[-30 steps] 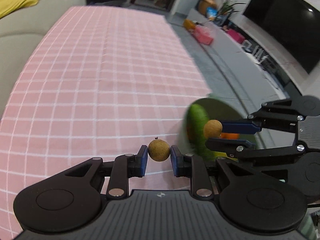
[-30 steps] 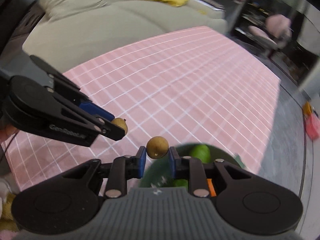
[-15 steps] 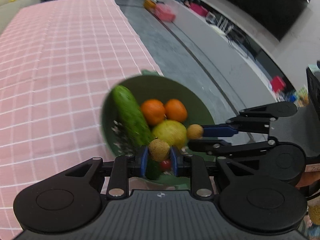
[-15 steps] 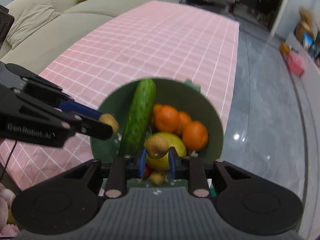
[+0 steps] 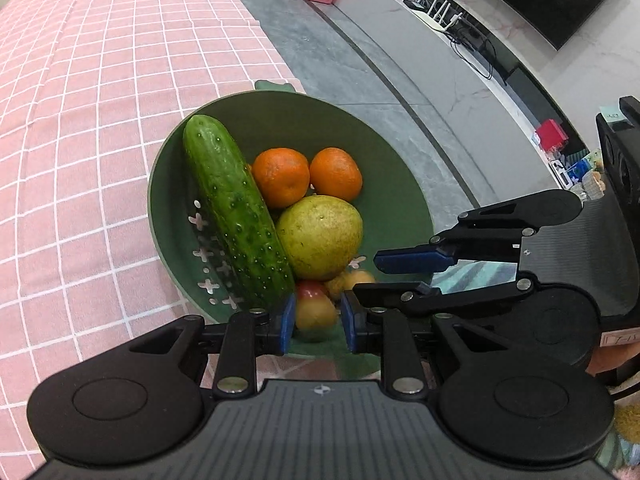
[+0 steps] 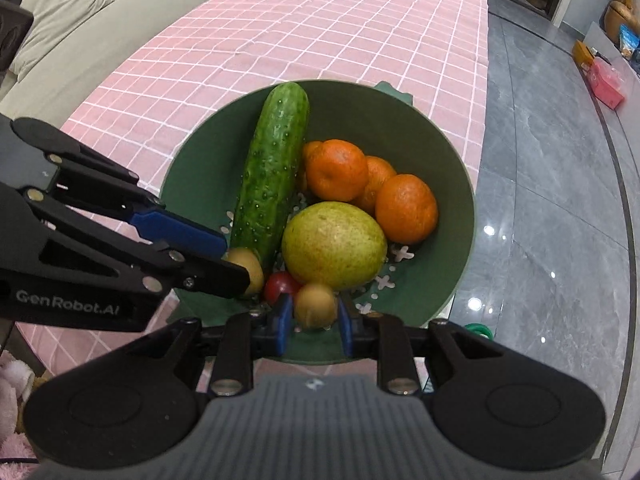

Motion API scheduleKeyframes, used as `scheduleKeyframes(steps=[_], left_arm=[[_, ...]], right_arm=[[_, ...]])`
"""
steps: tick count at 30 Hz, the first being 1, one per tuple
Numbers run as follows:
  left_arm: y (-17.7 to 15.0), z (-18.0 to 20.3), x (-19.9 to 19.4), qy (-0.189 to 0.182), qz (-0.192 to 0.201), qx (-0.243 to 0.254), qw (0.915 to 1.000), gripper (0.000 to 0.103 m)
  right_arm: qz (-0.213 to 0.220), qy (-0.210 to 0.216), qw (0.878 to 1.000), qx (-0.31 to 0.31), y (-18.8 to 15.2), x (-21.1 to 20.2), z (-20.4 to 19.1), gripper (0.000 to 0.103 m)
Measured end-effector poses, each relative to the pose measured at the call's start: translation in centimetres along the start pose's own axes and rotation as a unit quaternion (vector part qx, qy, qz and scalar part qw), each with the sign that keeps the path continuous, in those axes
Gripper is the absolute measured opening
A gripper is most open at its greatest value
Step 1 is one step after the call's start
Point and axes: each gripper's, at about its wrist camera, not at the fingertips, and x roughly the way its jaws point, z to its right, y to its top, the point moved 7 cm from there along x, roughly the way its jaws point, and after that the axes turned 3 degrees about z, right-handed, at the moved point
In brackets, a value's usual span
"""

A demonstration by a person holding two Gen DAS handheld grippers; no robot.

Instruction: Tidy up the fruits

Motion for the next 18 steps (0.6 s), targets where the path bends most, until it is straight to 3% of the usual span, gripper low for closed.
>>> scheduleKeyframes(steps=[6,9,13,18], left_arm=[[0.6,-0.3,-2.9,0.016,0.041,-0.004,0.999,0.035],[1.0,-0.9,-5.2,0.047,0.076,-0.011,0.9959,0.036],[1.1,-1.1,-8.4,0.09,0.121,-0.013,0.9885,0.037],[0.6,-0.8,-12.0,0.147,0.165,0.001,0.9752,0.037]], right_arm=[[0.033,-0.017,0.999,0.003,0.7,-2.3,0.1,0.031],[0.073,-0.033,0.996,0.027,1.4,-4.5,0.3,0.045],[0.135,-0.046,0.987,0.07,2.2,-7.7,0.3,0.055],[0.187,-0.045,0.977,0.09,2.1,-10.6,-1.5,0.056]])
